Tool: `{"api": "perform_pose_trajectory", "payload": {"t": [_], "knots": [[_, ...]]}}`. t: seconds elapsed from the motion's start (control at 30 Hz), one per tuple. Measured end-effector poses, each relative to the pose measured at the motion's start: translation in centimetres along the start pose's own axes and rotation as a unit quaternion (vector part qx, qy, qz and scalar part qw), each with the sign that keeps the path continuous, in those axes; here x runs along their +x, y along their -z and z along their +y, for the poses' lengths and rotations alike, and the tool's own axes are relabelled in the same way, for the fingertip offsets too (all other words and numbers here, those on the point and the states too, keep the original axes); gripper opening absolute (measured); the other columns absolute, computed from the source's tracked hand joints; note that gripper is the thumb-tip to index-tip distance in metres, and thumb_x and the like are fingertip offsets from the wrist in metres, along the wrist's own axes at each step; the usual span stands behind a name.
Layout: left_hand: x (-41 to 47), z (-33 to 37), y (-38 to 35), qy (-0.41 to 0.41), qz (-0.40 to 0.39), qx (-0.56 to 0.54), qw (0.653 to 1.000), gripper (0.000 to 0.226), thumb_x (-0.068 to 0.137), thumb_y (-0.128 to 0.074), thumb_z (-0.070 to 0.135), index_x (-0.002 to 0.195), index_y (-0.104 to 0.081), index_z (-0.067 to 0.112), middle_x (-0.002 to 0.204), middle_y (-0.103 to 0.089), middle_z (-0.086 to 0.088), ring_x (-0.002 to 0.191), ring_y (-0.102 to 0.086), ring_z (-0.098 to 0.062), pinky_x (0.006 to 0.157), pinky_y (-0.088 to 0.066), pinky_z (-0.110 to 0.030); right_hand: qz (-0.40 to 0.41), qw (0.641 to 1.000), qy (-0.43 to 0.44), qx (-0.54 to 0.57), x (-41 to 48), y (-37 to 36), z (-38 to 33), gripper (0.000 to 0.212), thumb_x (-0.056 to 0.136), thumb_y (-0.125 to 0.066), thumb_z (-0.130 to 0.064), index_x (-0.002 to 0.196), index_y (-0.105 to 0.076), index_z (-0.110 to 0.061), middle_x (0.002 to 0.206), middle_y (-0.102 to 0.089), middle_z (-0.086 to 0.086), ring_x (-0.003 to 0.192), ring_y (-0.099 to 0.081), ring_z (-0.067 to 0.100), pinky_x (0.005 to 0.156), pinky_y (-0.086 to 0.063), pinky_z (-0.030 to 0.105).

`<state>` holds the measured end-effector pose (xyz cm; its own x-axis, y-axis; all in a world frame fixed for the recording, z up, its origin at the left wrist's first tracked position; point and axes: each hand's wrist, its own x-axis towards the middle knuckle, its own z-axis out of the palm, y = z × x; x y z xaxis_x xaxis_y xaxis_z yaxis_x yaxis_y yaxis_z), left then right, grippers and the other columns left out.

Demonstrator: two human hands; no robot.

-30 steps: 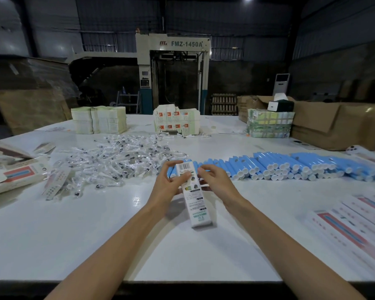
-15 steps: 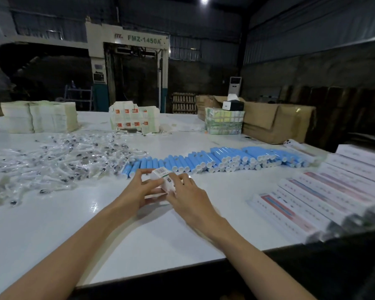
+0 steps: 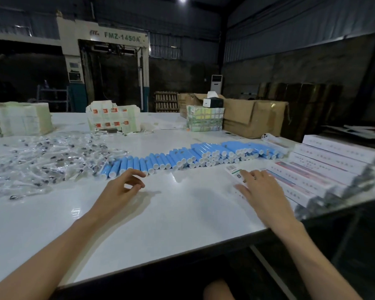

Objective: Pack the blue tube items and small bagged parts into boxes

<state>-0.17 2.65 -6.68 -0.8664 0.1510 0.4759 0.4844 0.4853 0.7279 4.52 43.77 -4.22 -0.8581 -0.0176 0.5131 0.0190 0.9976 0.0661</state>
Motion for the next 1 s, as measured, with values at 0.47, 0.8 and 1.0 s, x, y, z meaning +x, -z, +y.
{"api": "perform_pose_trajectory", "payload": {"t": [0.47, 0.8, 1.0], "knots": [[0.0, -1.0, 0.7, -0.012, -0.001, 0.046, 0.999, 0.03, 0.103, -0.064, 0.005, 0.115, -0.072, 0.031, 0.102, -0.076, 0.014, 0.105, -0.07, -0.005, 0.088, -0.056, -0.028, -0.042, 0.984, 0.032, -0.169, -1.4, 0.3, 2.1, 0.044, 0.109, -0.041, -0.046, 0.144, -0.053, -0.021, 0.144, -0.057, 0.004, 0.134, -0.051, 0.025, 0.115, -0.039, 0.042], [0.0, -1.1, 0.5, -0.005, -0.004, 0.077, 0.997, 0.026, 0.103, -0.063, 0.005, 0.109, -0.073, 0.029, 0.096, -0.076, 0.014, 0.103, -0.07, -0.005, 0.087, -0.055, -0.028, 0.029, 0.995, 0.077, -0.054, 0.7, 2.3, -2.7, 0.039, 0.111, -0.039, -0.039, 0.133, -0.061, -0.016, 0.128, -0.065, 0.003, 0.121, -0.058, 0.024, 0.103, -0.043, 0.039], [-0.1, -0.4, 0.4, -0.015, 0.015, 0.167, 0.986, 0.029, 0.101, -0.061, 0.006, 0.105, -0.071, 0.033, 0.095, -0.074, 0.013, 0.096, -0.07, -0.005, 0.085, -0.059, -0.036, 0.044, 0.982, 0.163, 0.088, 5.2, 3.2, -12.8, 0.028, 0.108, -0.042, -0.026, 0.09, -0.059, -0.013, 0.08, -0.065, 0.003, 0.073, -0.062, 0.028, 0.071, -0.054, 0.042]]}}
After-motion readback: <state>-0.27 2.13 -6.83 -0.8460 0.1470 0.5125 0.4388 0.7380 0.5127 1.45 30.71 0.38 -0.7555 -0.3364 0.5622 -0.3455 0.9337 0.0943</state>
